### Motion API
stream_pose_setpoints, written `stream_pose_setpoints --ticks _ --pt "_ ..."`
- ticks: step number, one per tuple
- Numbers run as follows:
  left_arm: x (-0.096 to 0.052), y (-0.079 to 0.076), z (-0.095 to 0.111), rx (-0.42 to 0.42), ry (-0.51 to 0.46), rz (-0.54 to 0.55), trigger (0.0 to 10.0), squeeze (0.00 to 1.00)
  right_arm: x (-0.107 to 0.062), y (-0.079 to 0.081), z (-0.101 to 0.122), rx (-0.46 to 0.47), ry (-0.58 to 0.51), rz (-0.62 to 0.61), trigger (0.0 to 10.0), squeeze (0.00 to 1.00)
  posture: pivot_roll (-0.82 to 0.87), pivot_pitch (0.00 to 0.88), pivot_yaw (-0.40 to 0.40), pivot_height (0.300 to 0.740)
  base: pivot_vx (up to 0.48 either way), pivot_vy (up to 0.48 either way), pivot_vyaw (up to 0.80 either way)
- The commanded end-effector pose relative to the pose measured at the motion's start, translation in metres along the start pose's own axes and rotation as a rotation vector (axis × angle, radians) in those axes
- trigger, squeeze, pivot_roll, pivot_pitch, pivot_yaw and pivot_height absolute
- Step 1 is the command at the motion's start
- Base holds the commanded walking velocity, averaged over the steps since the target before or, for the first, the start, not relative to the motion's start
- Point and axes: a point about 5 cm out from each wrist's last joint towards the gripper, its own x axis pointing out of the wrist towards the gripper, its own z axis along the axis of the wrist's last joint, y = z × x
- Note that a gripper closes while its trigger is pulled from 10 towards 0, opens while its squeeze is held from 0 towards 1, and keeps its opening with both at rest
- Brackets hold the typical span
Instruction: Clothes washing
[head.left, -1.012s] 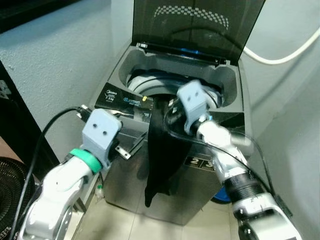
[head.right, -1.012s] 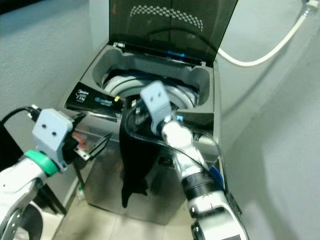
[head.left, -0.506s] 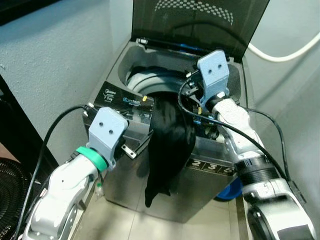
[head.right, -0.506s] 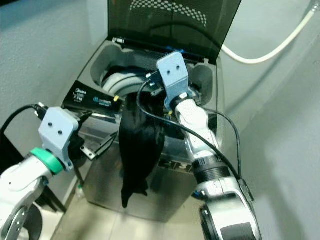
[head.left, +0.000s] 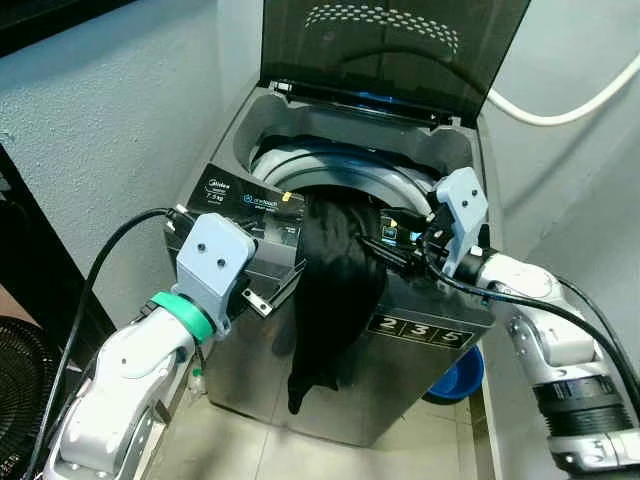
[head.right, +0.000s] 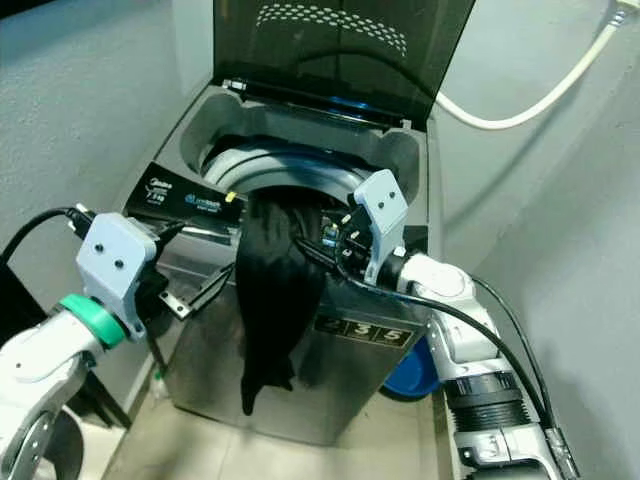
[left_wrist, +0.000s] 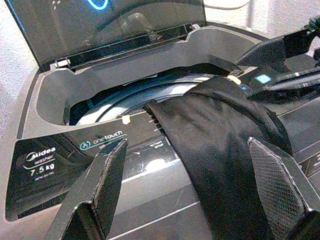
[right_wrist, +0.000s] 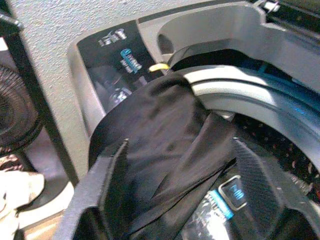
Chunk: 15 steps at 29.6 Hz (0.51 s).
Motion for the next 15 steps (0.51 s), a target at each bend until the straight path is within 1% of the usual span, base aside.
stream_pose_setpoints --ticks 1,2,3,4,7,10,15 --pt "0.0 -0.001 0.0 0.002 0.002 -0.011 10.0 0.0 -0.003 0.001 -0.012 -0.016 0.046 -0.008 10.0 0.17 0.13 0.028 -0.058 0.74 0.0 0.0 0.0" --pt "0.0 -0.001 0.0 0.002 0.002 -0.011 10.0 0.0 -0.003 0.001 -0.012 -0.016 0.046 -0.008 10.0 0.17 0.13 0.028 -0.058 0.74 0.0 0.0 0.0" --pt "0.0 -0.002 -0.001 0.002 0.003 -0.01 10.0 0.0 -0.002 0.001 -0.016 -0.016 0.067 -0.024 10.0 0.0 0.13 0.029 -0.058 0.74 0.0 0.0 0.0" --pt "0.0 -0.002 -0.001 0.002 0.003 -0.01 10.0 0.0 -0.002 0.001 -0.016 -0.016 0.067 -0.024 10.0 0.0 0.13 0.029 -0.058 0.74 0.0 0.0 0.0" --pt "0.001 -0.002 -0.001 0.001 0.001 -0.009 10.0 0.0 0.001 0.003 -0.026 -0.013 0.1 -0.053 10.0 0.0 0.13 0.029 -0.058 0.74 0.0 0.0 0.0" --pt "0.001 -0.002 -0.001 0.001 0.001 -0.008 10.0 0.0 0.001 0.005 -0.029 -0.005 0.109 -0.057 10.0 0.0 0.14 0.03 -0.057 0.74 0.0 0.0 0.0" --pt "0.002 -0.001 0.0 0.003 0.0 -0.006 10.0 0.0 0.005 0.005 -0.034 -0.01 0.128 -0.106 9.8 0.0 0.14 0.029 -0.056 0.74 0.0 0.0 0.0"
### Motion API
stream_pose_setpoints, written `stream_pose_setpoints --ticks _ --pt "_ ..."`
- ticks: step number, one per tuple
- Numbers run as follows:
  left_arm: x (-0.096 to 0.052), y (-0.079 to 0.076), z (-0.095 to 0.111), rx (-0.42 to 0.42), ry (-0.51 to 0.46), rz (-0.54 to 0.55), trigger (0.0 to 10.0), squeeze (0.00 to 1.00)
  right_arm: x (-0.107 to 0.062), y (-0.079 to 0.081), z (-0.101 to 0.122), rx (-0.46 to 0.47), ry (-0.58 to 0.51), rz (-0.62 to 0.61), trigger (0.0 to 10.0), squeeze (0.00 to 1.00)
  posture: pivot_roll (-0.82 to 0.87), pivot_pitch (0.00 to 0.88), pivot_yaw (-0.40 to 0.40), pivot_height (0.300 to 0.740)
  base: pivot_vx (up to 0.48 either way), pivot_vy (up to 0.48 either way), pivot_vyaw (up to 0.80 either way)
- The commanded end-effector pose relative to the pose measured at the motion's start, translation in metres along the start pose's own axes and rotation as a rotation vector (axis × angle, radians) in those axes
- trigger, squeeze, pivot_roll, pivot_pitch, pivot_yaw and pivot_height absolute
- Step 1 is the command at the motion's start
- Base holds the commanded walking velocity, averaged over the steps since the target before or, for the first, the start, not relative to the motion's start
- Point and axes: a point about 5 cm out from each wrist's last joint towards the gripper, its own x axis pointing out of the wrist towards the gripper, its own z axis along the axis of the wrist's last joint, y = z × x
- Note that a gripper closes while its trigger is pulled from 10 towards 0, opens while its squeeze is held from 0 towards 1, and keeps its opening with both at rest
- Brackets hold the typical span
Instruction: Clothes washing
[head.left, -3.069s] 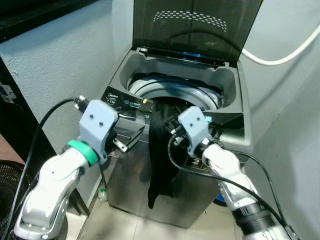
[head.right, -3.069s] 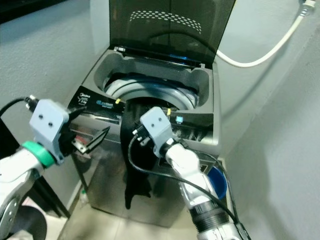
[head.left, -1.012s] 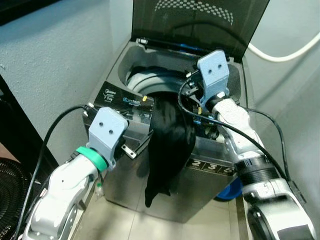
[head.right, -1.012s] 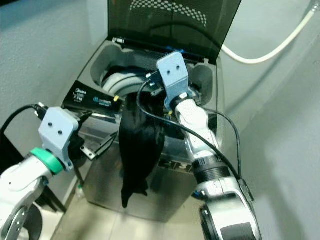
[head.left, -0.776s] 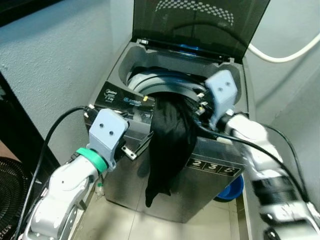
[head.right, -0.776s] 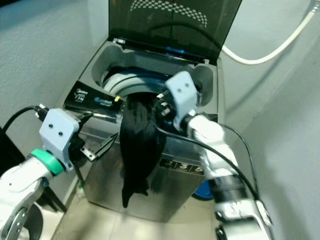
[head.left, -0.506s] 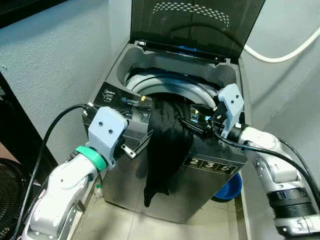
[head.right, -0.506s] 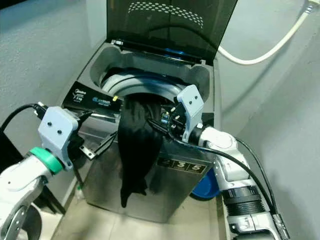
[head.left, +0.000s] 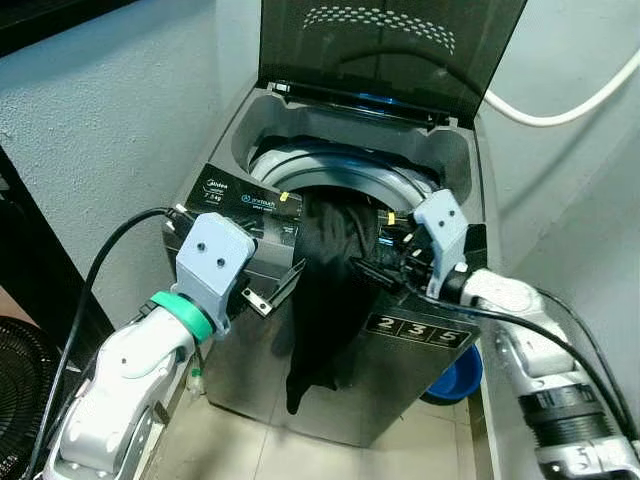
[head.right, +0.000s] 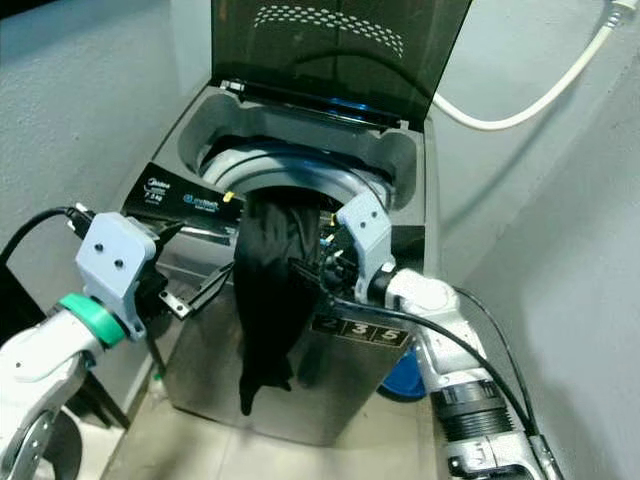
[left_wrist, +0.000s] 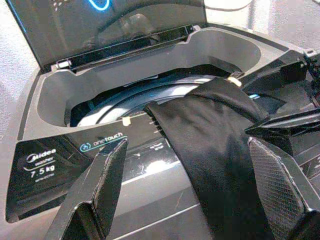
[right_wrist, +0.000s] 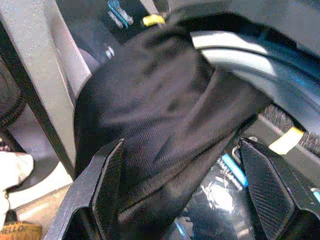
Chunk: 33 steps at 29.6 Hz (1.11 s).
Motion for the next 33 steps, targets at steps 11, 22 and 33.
stream_pose_setpoints --ticks 11,22,33 --pt "0.001 -0.002 -0.001 -0.001 0.006 -0.008 10.0 0.0 0.0 -0.001 -0.011 0.002 0.031 -0.039 0.0 0.0 0.14 0.032 -0.056 0.74 0.0 0.0 0.0" --pt "0.001 -0.002 -0.002 -0.004 0.01 -0.003 10.0 0.0 0.007 0.003 -0.002 -0.015 -0.048 -0.062 0.0 0.0 0.14 0.032 -0.056 0.74 0.0 0.0 0.0" --pt "0.002 -0.004 -0.002 -0.012 0.007 -0.004 10.0 0.0 0.014 0.006 0.013 -0.039 -0.113 -0.065 0.0 0.0 0.14 0.037 -0.059 0.74 0.0 0.0 0.0"
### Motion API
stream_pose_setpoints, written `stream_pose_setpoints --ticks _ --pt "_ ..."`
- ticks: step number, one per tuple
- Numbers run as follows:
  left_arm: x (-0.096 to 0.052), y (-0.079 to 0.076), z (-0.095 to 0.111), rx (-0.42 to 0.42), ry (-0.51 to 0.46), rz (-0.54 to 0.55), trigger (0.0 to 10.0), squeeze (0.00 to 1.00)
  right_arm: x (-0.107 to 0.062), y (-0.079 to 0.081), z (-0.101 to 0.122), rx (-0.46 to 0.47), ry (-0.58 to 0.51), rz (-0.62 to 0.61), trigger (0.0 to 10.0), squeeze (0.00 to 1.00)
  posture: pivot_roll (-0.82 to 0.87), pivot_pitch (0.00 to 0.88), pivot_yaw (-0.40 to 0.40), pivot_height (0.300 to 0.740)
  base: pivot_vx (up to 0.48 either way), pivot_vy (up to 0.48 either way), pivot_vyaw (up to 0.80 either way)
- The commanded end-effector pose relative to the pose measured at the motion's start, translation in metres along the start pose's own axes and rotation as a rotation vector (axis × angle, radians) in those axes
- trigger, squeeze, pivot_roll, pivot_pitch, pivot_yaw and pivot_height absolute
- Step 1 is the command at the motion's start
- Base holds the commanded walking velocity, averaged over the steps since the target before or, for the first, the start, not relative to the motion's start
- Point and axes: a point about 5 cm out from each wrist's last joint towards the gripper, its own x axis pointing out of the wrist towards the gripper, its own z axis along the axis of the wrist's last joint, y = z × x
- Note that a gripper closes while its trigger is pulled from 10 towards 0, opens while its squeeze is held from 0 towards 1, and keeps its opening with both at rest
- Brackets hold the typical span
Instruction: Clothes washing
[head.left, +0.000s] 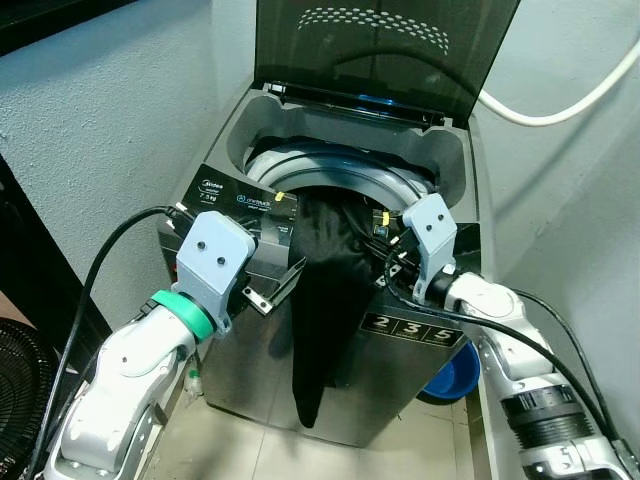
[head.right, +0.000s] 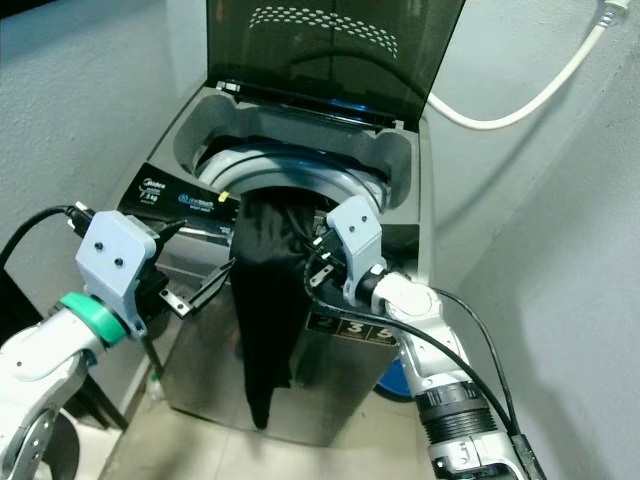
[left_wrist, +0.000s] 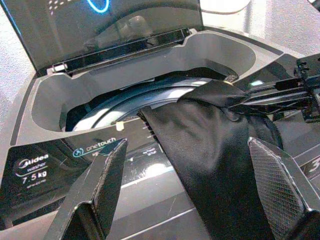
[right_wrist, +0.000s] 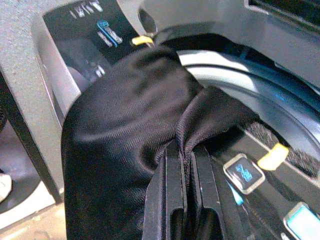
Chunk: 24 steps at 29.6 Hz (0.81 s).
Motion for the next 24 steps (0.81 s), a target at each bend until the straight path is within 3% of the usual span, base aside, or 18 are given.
stream_pose_setpoints --ticks 1,2,5,6,7,8,9,10,11,12,14,15,22,23,24 --pt "0.001 -0.003 -0.002 -0.008 0.01 -0.007 10.0 0.0 0.001 -0.003 0.006 -0.02 -0.021 -0.016 0.0 0.0 0.14 0.037 -0.059 0.74 0.0 0.0 0.0" --pt "0.003 -0.005 -0.002 -0.015 0.005 -0.01 10.0 0.0 0.006 -0.002 0.013 -0.029 -0.05 -0.018 4.4 0.0 0.13 0.037 -0.06 0.74 0.0 0.0 0.0" --pt "0.004 -0.006 -0.002 -0.021 0.002 -0.011 10.0 0.0 0.009 -0.001 0.019 -0.035 -0.07 -0.019 4.4 0.0 0.13 0.037 -0.06 0.74 0.0 0.0 0.0" --pt "0.007 -0.011 -0.001 -0.033 -0.009 -0.024 10.0 0.0 0.018 0.001 0.032 -0.041 -0.117 -0.018 10.0 0.0 0.12 0.035 -0.06 0.74 0.0 0.0 0.0" --pt "0.007 -0.011 -0.001 -0.033 -0.009 -0.024 10.0 0.0 0.018 0.001 0.032 -0.041 -0.117 -0.018 10.0 0.0 0.12 0.035 -0.06 0.74 0.0 0.0 0.0" --pt "0.011 -0.017 0.002 -0.054 -0.033 -0.046 10.0 0.0 0.035 0.005 0.054 -0.048 -0.185 -0.003 10.0 0.0 0.11 0.03 -0.062 0.74 0.0 0.0 0.0" --pt "0.011 -0.017 0.002 -0.054 -0.033 -0.046 10.0 0.0 0.035 0.005 0.054 -0.048 -0.185 -0.003 10.0 0.0 0.11 0.03 -0.062 0.74 0.0 0.0 0.0" --pt "0.016 -0.024 0.007 -0.073 -0.076 -0.073 10.0 0.0 0.055 0.01 0.079 -0.066 -0.247 0.003 10.0 0.0 0.1 0.026 -0.067 0.74 0.0 0.0 0.0" --pt "0.016 -0.024 0.007 -0.073 -0.076 -0.073 10.0 0.0 0.055 0.01 0.079 -0.066 -0.247 0.003 10.0 0.0 0.1 0.026 -0.067 0.74 0.0 0.0 0.0" --pt "0.018 -0.03 0.013 -0.087 -0.118 -0.098 10.0 0.0 0.073 0.016 0.101 -0.095 -0.291 -0.006 10.0 0.0 0.1 0.024 -0.072 0.74 0.0 0.0 0.0" --pt "0.018 -0.03 0.013 -0.087 -0.118 -0.098 10.0 0.0 0.073 0.016 0.101 -0.095 -0.291 -0.006 10.0 0.0 0.1 0.024 -0.072 0.74 0.0 0.0 0.0" --pt "0.017 -0.037 0.02 -0.09 -0.173 -0.123 10.0 0.0 0.094 0.021 0.129 -0.141 -0.325 -0.073 10.0 0.0 0.11 0.019 -0.093 0.74 0.0 0.0 0.0" --pt "0.016 -0.039 0.021 -0.087 -0.189 -0.13 10.0 0.0 0.1 0.021 0.138 -0.156 -0.333 -0.114 10.0 0.0 0.11 0.019 -0.093 0.74 0.0 0.0 0.0" --pt "0.015 -0.042 0.021 -0.082 -0.192 -0.13 10.0 0.0 0.106 0.017 0.155 -0.162 -0.345 -0.223 10.0 0.0 0.13 0.016 -0.116 0.74 0.0 0.0 0.0" --pt "0.015 -0.042 0.021 -0.082 -0.192 -0.13 10.0 0.0 0.106 0.017 0.155 -0.162 -0.345 -0.223 10.0 0.0 0.13 0.016 -0.116 0.74 0.0 0.0 0.0"
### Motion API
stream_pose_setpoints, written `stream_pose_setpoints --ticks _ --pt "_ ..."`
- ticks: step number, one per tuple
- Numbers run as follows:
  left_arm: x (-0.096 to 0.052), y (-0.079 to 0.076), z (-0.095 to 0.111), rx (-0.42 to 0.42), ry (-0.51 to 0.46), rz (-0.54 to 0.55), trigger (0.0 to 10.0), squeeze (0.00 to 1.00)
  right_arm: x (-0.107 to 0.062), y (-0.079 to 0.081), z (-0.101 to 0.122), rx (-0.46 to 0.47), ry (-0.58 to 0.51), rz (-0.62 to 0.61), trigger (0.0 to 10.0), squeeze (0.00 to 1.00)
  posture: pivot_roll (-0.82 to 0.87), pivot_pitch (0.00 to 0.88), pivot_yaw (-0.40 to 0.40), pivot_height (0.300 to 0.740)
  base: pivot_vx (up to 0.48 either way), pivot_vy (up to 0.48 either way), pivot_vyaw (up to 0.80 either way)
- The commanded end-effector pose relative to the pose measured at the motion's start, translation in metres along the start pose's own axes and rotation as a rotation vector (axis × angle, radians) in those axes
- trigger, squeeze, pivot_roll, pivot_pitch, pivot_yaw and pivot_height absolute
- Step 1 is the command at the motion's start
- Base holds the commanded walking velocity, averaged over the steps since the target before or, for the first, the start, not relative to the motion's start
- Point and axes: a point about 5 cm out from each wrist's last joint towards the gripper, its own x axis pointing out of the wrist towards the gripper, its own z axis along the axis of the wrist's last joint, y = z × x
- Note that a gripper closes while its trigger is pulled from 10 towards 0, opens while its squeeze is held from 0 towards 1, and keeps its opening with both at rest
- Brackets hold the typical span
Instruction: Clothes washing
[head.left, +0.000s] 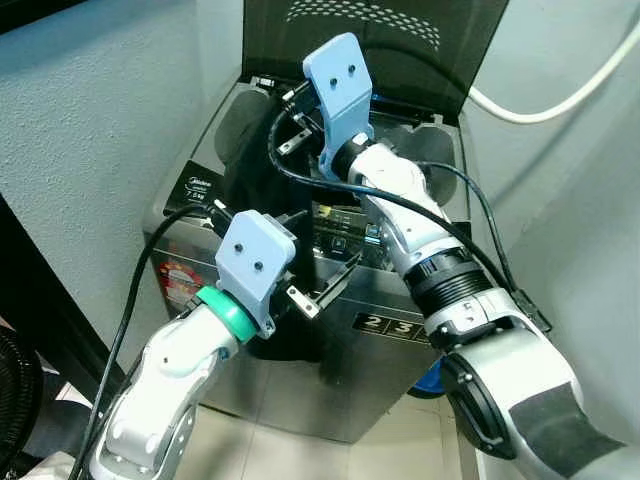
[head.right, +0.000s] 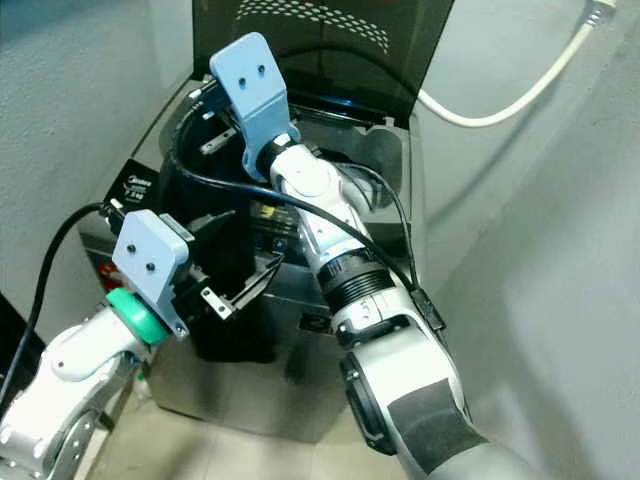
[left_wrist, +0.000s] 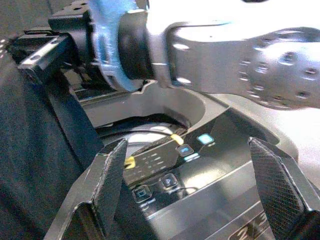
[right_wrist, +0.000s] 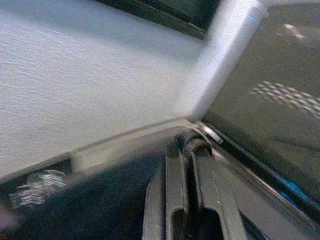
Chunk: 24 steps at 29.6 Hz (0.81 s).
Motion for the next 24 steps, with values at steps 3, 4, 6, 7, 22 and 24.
stream_pose_setpoints --ticks 3,4,6,7,22,24 --pt "-0.004 -0.006 0.0 -0.003 0.001 0.007 10.0 0.0 0.007 -0.053 0.041 -0.056 -0.064 -0.526 10.0 0.0 0.16 0.017 -0.133 0.74 0.0 0.0 0.0" --pt "-0.007 -0.005 -0.002 -0.002 0.013 0.022 10.0 0.0 0.0 -0.076 0.046 -0.072 -0.061 -0.7 10.0 0.0 0.17 0.017 -0.13 0.74 0.0 0.0 0.0" --pt "-0.008 -0.004 -0.002 -0.002 0.021 0.031 10.0 0.0 -0.005 -0.09 0.048 -0.08 -0.058 -0.79 10.0 0.0 0.17 0.017 -0.13 0.74 0.0 0.0 0.0" --pt "-0.009 -0.003 -0.003 -0.001 0.023 0.033 10.0 0.0 -0.009 -0.097 0.042 -0.097 -0.029 -0.812 10.0 0.0 0.16 0.016 -0.121 0.74 0.0 0.0 0.0" --pt "-0.005 -0.001 -0.004 -0.002 0.027 -0.008 10.0 0.0 -0.026 -0.072 -0.036 -0.161 0.118 -0.403 10.0 0.0 0.12 0.024 -0.06 0.74 0.0 0.0 0.0" --pt "-0.002 -0.001 -0.004 -0.004 0.025 -0.02 10.0 0.0 -0.02 -0.035 -0.041 -0.232 0.068 -0.132 10.0 0.01 0.1 0.026 -0.044 0.74 0.0 0.0 0.0"
